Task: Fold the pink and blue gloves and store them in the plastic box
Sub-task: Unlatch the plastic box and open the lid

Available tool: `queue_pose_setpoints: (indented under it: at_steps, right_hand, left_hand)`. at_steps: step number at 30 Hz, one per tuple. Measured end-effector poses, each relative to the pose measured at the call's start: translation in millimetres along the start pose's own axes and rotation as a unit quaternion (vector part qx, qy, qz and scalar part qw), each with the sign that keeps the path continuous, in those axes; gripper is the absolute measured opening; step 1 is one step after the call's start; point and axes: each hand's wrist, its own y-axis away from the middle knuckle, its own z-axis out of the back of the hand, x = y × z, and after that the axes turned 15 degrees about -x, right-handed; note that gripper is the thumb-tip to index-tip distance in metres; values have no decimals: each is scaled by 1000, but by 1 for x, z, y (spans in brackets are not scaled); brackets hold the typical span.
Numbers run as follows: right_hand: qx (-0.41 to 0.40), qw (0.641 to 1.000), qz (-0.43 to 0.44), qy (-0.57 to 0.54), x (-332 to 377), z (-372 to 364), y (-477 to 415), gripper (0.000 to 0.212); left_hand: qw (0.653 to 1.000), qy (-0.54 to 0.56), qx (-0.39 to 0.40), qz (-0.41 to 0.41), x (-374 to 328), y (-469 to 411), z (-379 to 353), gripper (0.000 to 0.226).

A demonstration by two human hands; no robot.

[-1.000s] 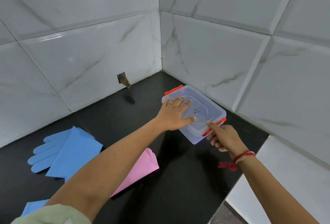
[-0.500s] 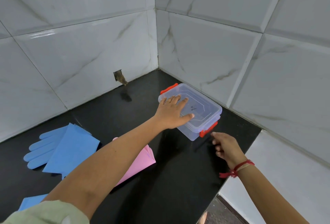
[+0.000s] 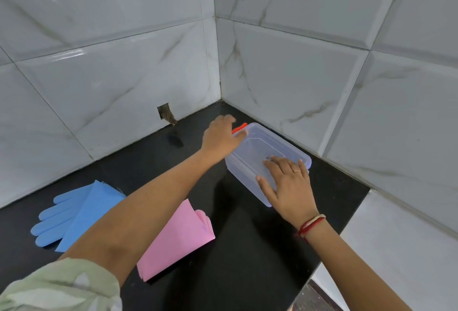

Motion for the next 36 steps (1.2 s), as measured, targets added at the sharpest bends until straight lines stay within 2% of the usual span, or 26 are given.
queue_pose_setpoints:
  at_steps: [2, 4, 9, 12, 13, 14, 16, 17, 18, 21, 22, 24, 26, 28, 30, 33, 36]
  right_hand:
    - [0, 1000, -2, 5, -1, 0, 0, 66]
    - [0, 1000, 1, 13, -2, -1, 0, 68]
    - [-4, 1000, 12, 27, -2, -4, 1, 62]
    - [-2, 1000, 12, 17, -7, -5, 0, 64]
    - [3, 1000, 12, 15, -8, -4, 0, 64]
    - [5, 1000, 14, 13, -9, -4, -1, 64]
    - [4, 1000, 17, 12, -9, -2, -1, 64]
    - [6, 1000, 18, 11, -7, 2, -3, 64]
    - [12, 1000, 15, 10, -6, 6, -8, 65]
    - [39, 999, 5, -36, 1, 19, -39, 55]
    - [44, 997, 21, -52, 3, 20, -54, 45]
    - [60, 992, 99, -50, 7, 12, -90, 27]
    - [117, 975, 187, -25, 15, -2, -131, 31]
    - [196, 948, 250, 31, 26, -17, -166, 39]
    - [266, 912, 299, 92, 38, -29, -191, 44]
    - [359, 853, 347, 150, 55, -35, -210, 43]
    - [395, 830, 355, 169, 65, -35, -216, 40]
  left_hand:
    - [993, -31, 84, 71, 11, -15, -8, 50]
    - [986, -32, 138, 92, 18, -22, -18, 40]
    - [985, -33, 124, 116, 22, -29, -33, 43]
    - [966, 41, 167, 192, 27, -34, -31, 40]
    - [945, 107, 183, 247, 29, -33, -29, 36]
    - [909, 190, 199, 313, 31, -30, -27, 30]
    - [806, 344, 229, 425, 35, -21, -23, 26]
    - [758, 400, 240, 455, 39, -16, -24, 26]
    - [731, 432, 248, 467, 42, -12, -28, 26]
    - [686, 487, 246, 481, 42, -2, -35, 25]
    - [680, 500, 244, 477, 39, 0, -33, 24]
    - [694, 502, 236, 459, 35, 1, -32, 24]
    - [717, 487, 222, 446, 35, 3, -36, 21]
    - [709, 480, 188, 480, 40, 6, -42, 21]
    - [695, 467, 154, 525, 45, 9, -47, 30]
    - [688, 459, 129, 547, 47, 11, -50, 31]
    - [679, 457, 106, 565, 43, 10, -54, 27]
